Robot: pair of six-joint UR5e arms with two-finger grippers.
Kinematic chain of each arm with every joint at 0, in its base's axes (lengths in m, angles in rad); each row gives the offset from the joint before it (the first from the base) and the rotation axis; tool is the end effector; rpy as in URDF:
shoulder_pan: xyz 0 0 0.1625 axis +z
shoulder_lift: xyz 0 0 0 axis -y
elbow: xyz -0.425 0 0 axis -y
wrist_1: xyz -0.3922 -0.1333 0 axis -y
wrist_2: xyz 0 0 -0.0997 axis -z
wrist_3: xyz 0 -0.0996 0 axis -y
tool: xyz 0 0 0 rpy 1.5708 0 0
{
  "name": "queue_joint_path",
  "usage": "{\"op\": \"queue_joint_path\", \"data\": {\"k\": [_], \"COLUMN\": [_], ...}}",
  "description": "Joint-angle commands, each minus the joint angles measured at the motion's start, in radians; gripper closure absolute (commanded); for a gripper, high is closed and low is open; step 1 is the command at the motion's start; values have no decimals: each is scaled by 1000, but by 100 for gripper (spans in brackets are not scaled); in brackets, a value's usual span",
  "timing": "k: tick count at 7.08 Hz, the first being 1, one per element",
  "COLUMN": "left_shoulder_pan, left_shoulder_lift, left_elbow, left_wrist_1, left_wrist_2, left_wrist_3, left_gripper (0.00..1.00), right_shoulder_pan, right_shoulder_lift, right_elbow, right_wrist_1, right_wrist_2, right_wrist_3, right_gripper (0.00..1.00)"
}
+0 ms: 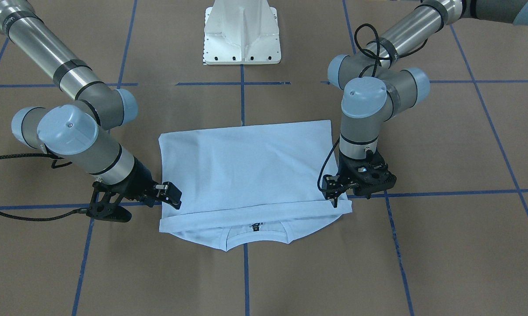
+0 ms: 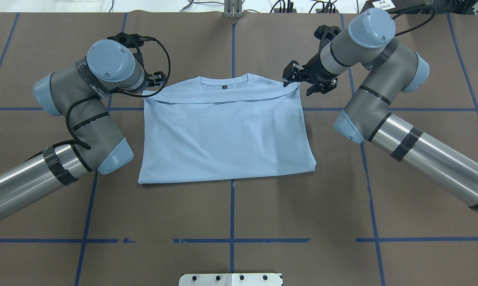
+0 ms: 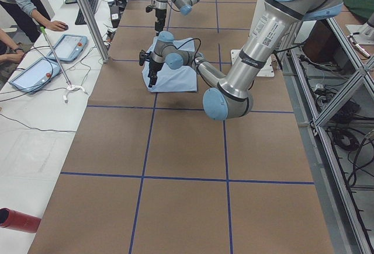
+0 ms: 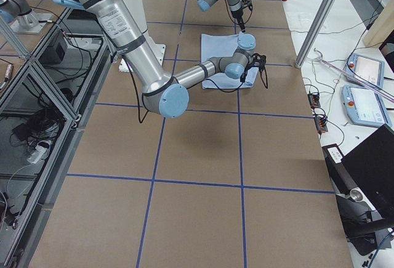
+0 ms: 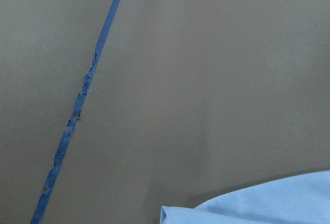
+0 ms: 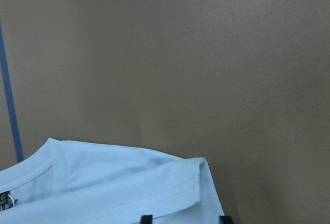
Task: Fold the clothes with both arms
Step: 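Open the right gripper and move it to the folded shirt's side edge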
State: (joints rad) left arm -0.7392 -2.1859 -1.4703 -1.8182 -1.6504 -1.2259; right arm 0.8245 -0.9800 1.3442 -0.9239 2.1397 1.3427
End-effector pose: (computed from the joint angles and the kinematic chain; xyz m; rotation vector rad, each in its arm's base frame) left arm 0.4530 -0.5826 0.3196 0.3298 0.6951 -0.3445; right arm -0.4353 -0.5880 0.3358 0.0448 -1.1094 0.2467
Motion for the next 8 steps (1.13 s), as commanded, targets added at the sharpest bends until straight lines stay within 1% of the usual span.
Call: {"op": "queue_joint_path", "data": {"k": [1, 2, 3, 4, 6, 7, 8], "left_shoulder_pan": [0, 3, 7, 14, 26, 26, 26], "left_shoulder_lift": [1, 3, 6, 11, 15, 15, 15], "left_elbow": [-19, -39, -44, -44, -44, -44, -44], "left_wrist_1": [0, 2, 2, 2, 0, 0, 0], "left_wrist_2": [0, 1, 1, 1, 1, 3, 1], "left_wrist_3": [-26, -55, -67, -75, -101, -101, -101], "left_gripper": [0, 0, 0, 0, 0, 0, 0], "right_shoulder_pan": [-97, -137, -162, -177, -208, -223, -229], "right_shoulder_lift": [-171, -254, -310, -331, -335, -333, -333], "right_elbow": [201, 295, 327, 332, 342, 345, 343], "right_wrist_1": [28, 24, 23, 23, 23, 23, 23], "right_wrist_2": [-55, -70, -92, -106, -124, -126, -127], "right_wrist_3": [41, 53, 55, 55, 55, 55, 55], "right_gripper": [0, 0, 0, 0, 1, 4, 14]}}
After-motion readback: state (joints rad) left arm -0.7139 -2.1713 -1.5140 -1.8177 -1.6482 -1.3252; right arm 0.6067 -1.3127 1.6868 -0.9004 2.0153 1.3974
